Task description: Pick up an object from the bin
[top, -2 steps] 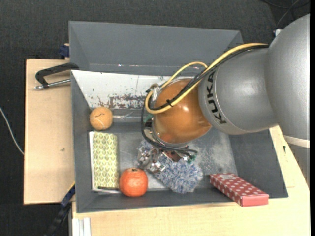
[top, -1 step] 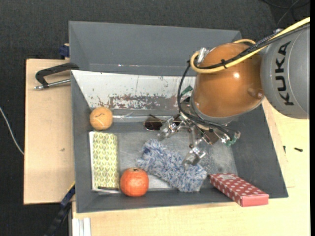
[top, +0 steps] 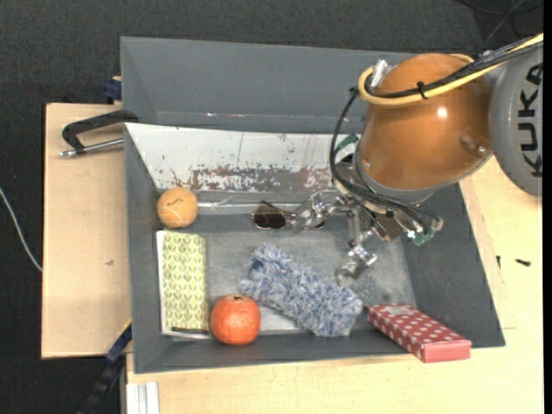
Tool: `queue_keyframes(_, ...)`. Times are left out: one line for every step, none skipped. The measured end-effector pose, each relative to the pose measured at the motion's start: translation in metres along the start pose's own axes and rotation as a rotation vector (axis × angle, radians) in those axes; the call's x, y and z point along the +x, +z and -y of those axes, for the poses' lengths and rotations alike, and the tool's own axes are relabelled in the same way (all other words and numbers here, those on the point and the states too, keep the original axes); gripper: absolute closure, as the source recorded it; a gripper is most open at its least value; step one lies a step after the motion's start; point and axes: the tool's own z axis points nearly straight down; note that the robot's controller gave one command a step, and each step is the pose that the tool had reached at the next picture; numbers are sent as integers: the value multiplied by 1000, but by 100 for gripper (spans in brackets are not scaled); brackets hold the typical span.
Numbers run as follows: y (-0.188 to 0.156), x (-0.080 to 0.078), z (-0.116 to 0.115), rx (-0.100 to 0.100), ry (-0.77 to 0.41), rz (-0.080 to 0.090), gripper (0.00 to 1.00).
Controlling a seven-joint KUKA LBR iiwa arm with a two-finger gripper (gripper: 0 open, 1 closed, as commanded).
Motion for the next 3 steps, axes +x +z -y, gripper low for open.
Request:
queue_keyframes(3, 0, -1, -2, -5, -2, 0)
queue_keyframes(7, -28, 2, -6, -70, -7, 0)
queue_keyframes(43, -37, -11, 0, -118, 3, 0)
